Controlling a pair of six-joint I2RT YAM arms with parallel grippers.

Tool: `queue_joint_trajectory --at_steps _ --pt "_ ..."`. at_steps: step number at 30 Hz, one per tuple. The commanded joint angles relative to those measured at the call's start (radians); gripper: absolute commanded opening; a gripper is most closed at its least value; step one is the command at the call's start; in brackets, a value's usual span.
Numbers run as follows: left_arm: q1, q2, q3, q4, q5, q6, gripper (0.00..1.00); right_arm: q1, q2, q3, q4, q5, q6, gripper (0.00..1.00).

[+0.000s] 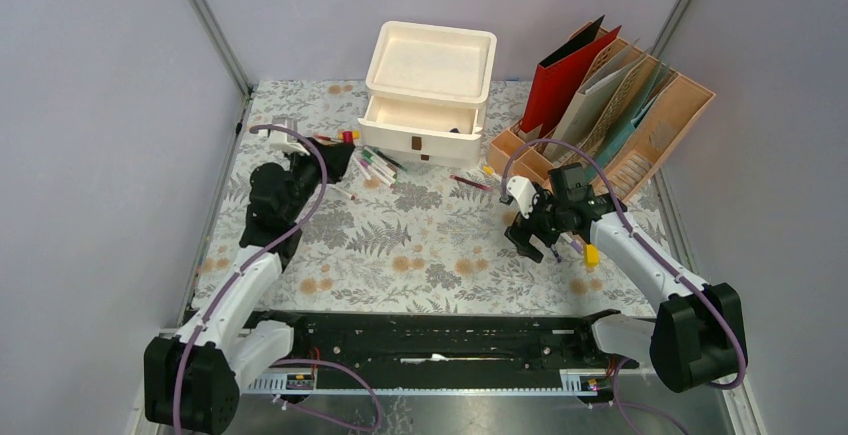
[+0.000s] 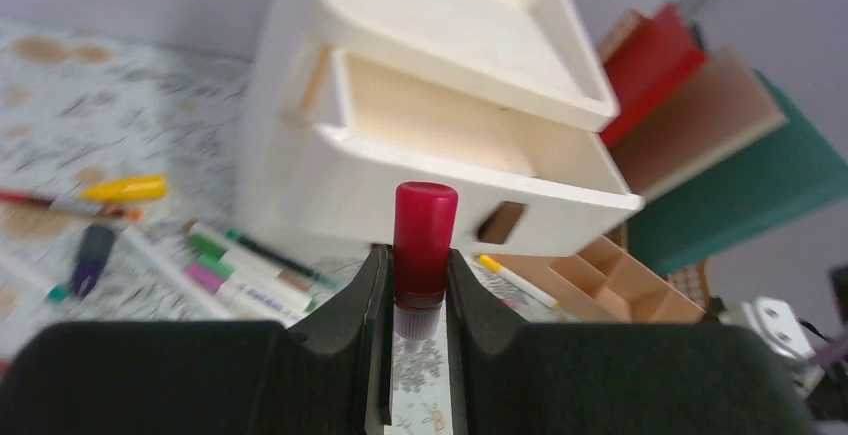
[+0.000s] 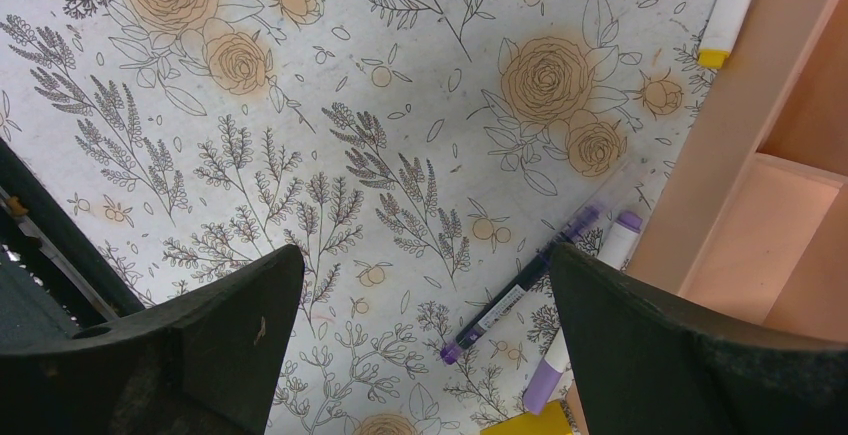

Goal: Organize the desk
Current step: Pick up the stationery from the center of the board, then place the stationery in the drawer.

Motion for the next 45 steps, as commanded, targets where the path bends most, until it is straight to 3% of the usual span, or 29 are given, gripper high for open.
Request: queue_joint_trajectory --at_steps 1,7,13,20,27,31,37,40,45 --pt "-0.014 0.043 0.026 0.249 0.263 0.042 0.0 0.008 0.001 0.025 0.001 -0.008 -0.01 1.0" --pt "-0.123 0.213 0.169 0.272 0.337 0.138 0.0 0.009 -0.003 0.024 0.0 -0.008 -0.01 1.0" --pt "-0.271 0.36 0.437 -0.048 0.269 0.485 0.0 0.009 -0.007 0.021 0.001 -0.012 -0.011 1.0" --pt "-0.294 0.541 0.684 -0.249 0.345 0.755 0.01 0.009 -0.012 0.02 0.0 -0.016 -0.011 1.0" --pt "-0.294 0.692 0.873 -0.365 0.351 0.879 0.03 0.009 -0.012 0.019 0.001 -0.013 -0.011 1.0" --pt "-0.294 0.735 0.924 -0.401 0.325 0.901 0.17 0.008 -0.012 0.017 0.001 -0.011 -0.012 1.0" --pt "-0.294 0.734 0.936 -0.386 0.288 0.874 0.54 0.008 -0.004 0.018 0.001 -0.011 -0.013 1.0" --pt "-0.293 0.697 0.899 -0.318 0.292 0.831 0.65 0.009 -0.002 0.018 0.0 -0.012 -0.013 1.0" --pt "-0.263 0.594 0.772 -0.151 0.351 0.667 0.74 0.009 -0.003 0.018 0.0 -0.008 -0.013 1.0"
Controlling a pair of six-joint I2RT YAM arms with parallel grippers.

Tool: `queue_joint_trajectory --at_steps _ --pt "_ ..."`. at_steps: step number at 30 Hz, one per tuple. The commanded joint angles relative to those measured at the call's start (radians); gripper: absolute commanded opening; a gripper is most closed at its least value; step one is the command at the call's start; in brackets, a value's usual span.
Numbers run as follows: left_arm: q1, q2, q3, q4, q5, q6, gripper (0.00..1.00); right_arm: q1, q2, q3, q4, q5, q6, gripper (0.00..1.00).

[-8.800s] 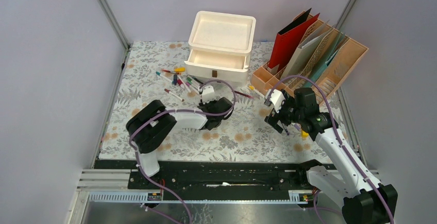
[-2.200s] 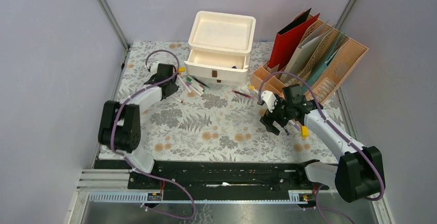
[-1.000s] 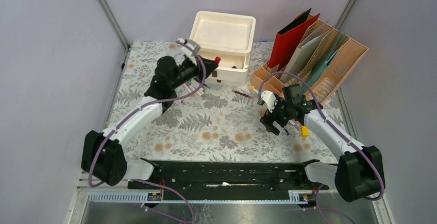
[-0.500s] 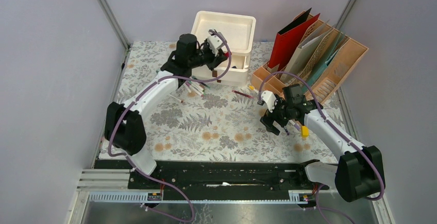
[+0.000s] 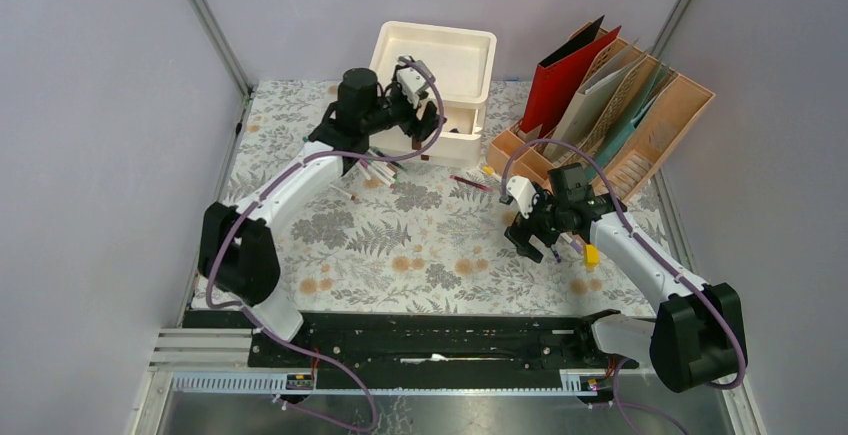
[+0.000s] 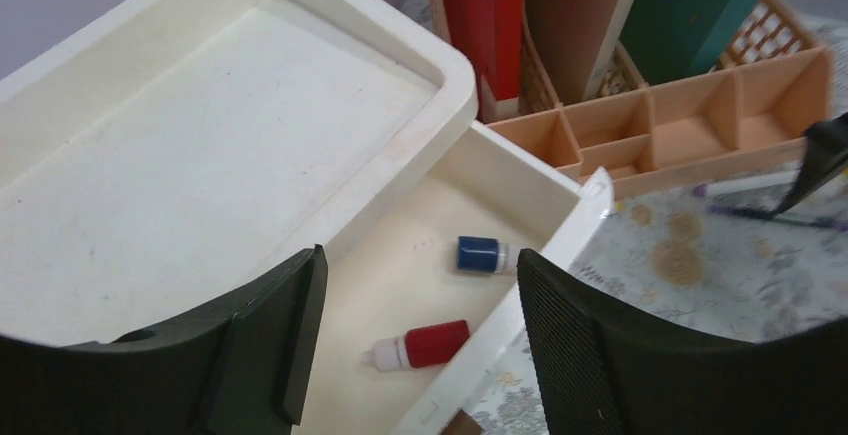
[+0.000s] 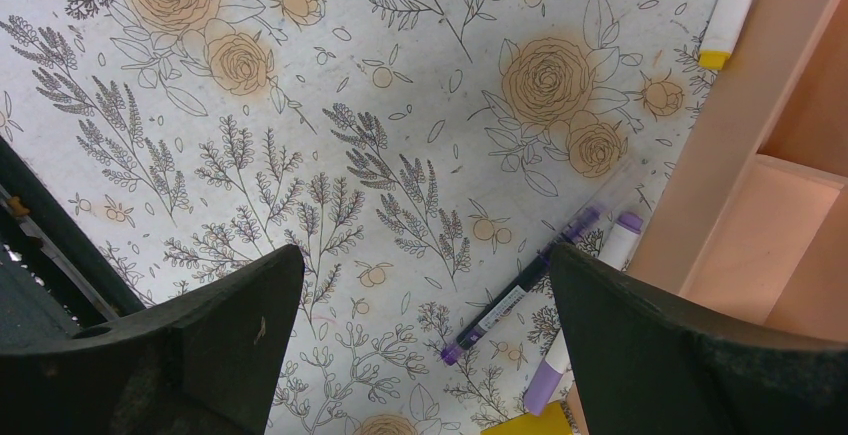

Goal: Organize the desk
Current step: Place the stationery in the drawer, then pick up the stationery from the center of the board.

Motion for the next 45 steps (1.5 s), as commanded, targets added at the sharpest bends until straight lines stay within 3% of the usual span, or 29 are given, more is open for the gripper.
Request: queue_joint_trajectory --at_steps 1,8,12,15,26,32,35,39,43,45 --pt "0.05 -0.143 -0.099 0.238 0.088 -0.203 0.75 0.009 -0.002 0.019 0.001 -0.007 -0.013 1.0" --pt "0.261 -0.261 -0.385 0.69 0.239 -0.719 0.87 0.009 -0.001 0.018 0.001 -0.01 -0.013 1.0" --pt "0.339 -0.279 -0.486 0.788 0.176 -0.886 0.98 0.008 -0.002 0.019 0.001 -0.013 -0.013 1.0" --pt "0.396 -0.286 -0.545 0.794 0.108 -0.952 0.99 0.009 -0.005 0.017 0.0 -0.011 -0.013 1.0" --pt "0.488 -0.245 -0.657 0.553 -0.407 -0.873 0.99 0.008 0.003 0.02 0.001 -0.018 -0.013 1.0" --pt "0.515 -0.077 -0.502 0.37 -0.299 -0.786 0.99 0.008 0.007 0.021 -0.001 -0.022 -0.013 1.0" --pt "0.515 0.004 -0.382 0.216 -0.326 -0.685 0.99 0.009 0.01 0.021 -0.001 -0.023 -0.013 1.0" --pt "0.513 0.11 -0.24 0.03 -0.352 -0.585 0.9 0.009 0.027 0.027 -0.008 -0.036 -0.013 1.0" --pt "0.509 0.199 -0.154 -0.053 -0.351 -0.542 0.81 0.009 0.041 0.036 -0.014 -0.045 -0.014 1.0" --pt "0.503 0.249 -0.104 -0.097 -0.359 -0.521 0.72 0.01 0.041 0.035 -0.013 -0.043 -0.014 1.0"
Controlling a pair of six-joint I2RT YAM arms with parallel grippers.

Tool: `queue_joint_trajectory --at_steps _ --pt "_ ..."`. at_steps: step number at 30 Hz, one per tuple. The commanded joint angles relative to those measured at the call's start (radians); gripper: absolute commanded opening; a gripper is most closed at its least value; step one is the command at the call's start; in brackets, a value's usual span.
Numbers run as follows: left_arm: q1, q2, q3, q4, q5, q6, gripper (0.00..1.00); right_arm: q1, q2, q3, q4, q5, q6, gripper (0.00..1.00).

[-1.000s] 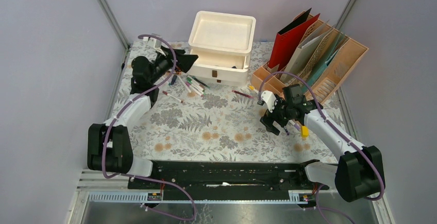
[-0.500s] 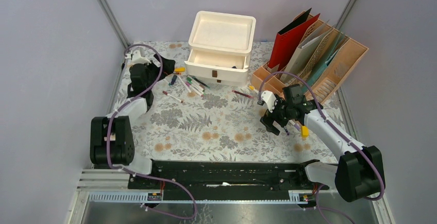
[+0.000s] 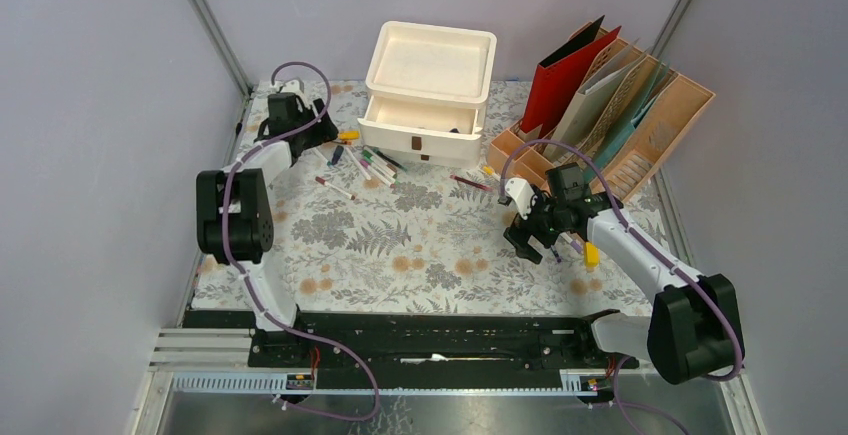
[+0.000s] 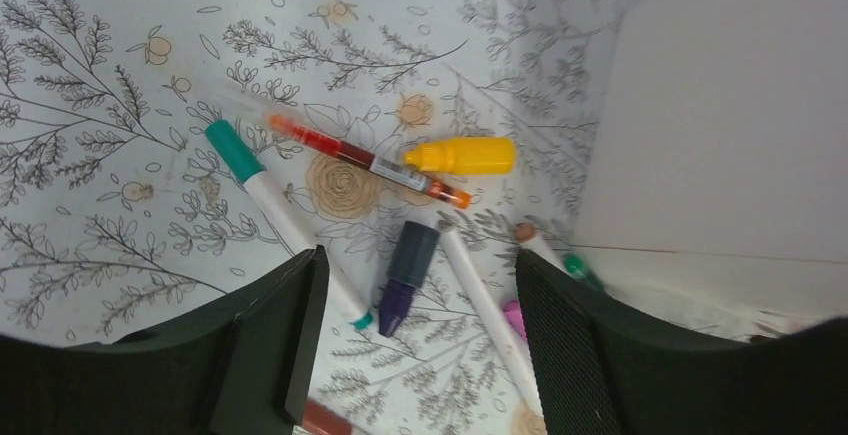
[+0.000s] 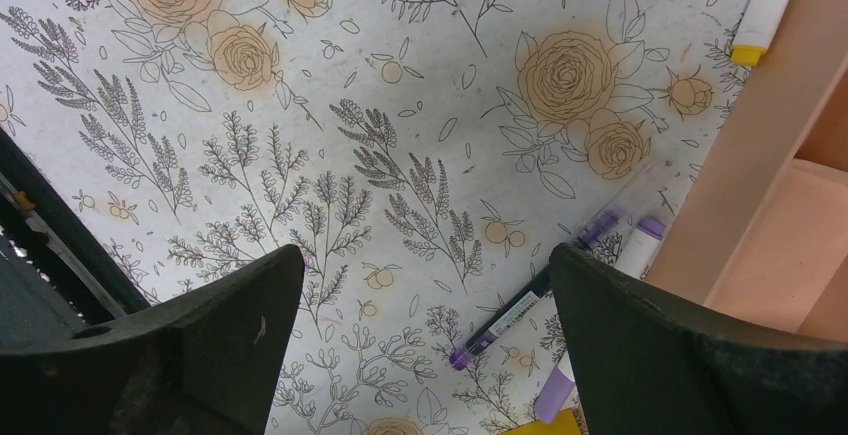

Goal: Organize the desk
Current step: Pick up the stationery from the center of the board.

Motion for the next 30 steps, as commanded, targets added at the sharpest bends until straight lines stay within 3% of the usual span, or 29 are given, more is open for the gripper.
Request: queue_joint_trajectory --at_steps 1,5,9,19,30 --pt "-0.011 0.098 0.129 -0.159 -0.026 0.099 0.66 0.01 0.008 0.035 -0.012 -0.031 -0.014 1.0" --pt "-0.033 0.162 0.209 -0.231 -0.043 0.133 0.53 0.009 0.011 0.034 -0.012 -0.027 -0.014 1.0" --pt "-0.041 0.224 0.278 -0.278 -0.083 0.166 0.47 0.01 0.013 0.033 -0.013 -0.029 -0.015 1.0" --pt "-0.082 0.323 0.389 -0.359 -0.128 0.205 0.41 0.01 0.017 0.035 -0.012 -0.028 -0.016 1.0" --pt "-0.103 0.353 0.389 -0.396 -0.194 0.23 0.34 0.009 0.016 0.034 -0.013 -0.029 -0.016 1.0"
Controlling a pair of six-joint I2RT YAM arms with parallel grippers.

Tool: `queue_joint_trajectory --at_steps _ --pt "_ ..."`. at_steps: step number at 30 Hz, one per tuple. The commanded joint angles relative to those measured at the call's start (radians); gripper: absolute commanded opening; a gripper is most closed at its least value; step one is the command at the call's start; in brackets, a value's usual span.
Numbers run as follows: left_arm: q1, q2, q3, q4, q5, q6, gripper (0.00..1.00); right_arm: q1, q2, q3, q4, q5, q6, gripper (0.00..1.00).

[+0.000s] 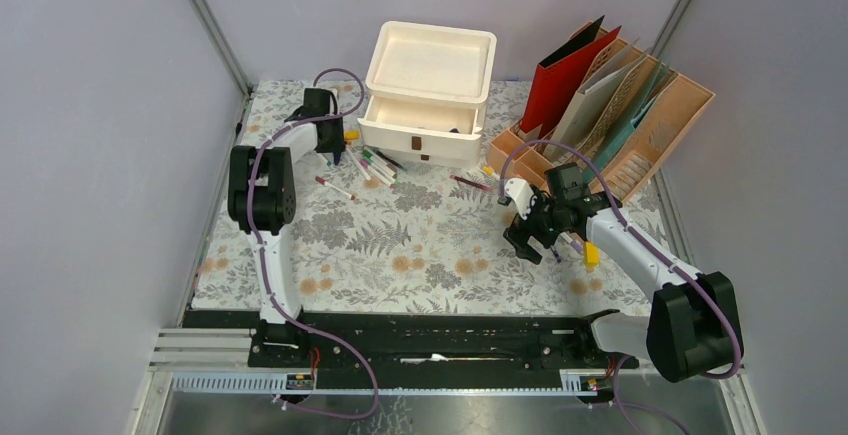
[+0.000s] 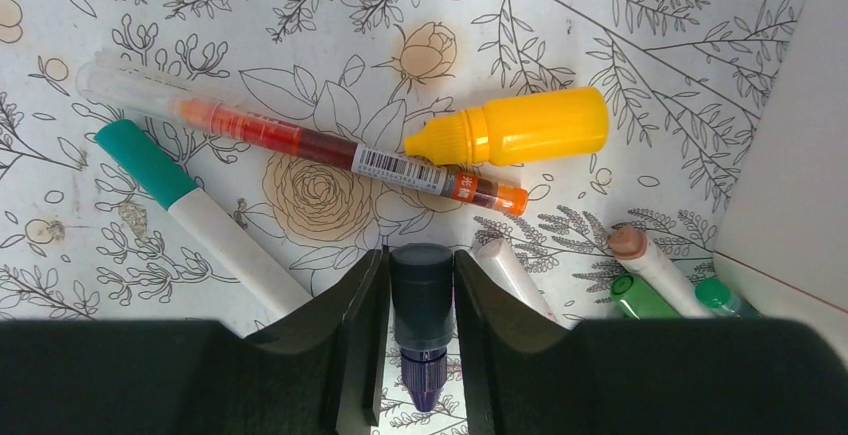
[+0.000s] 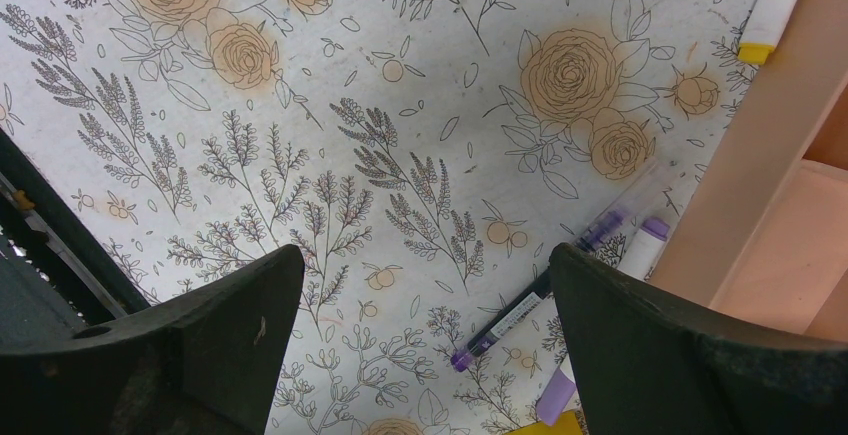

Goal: Organize the desk
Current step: Pick up the stationery from the center of the board.

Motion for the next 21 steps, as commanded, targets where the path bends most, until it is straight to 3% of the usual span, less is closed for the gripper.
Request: queue_joint_trajectory --at_steps 1,11,17,21 --pt "-0.007 0.022 0.032 -0.028 -0.037 0.025 0.33 0.009 0.002 0.033 -0.012 -0.029 -0.015 1.0" --pt "-0.014 -0.037 -0.038 -0.026 -0.016 0.004 0.09 0.01 -0.005 0.033 -0.012 -0.03 -0.016 1.0" --pt "-0.021 -0.221 -0.243 0.108 -0.014 -0.041 0.0 0.01 -0.011 0.032 -0.013 -0.032 -0.014 1.0" --pt "-0.021 -0.363 -0.376 0.209 0.023 -0.087 0.0 0.008 -0.014 0.033 -0.012 -0.036 -0.013 1.0"
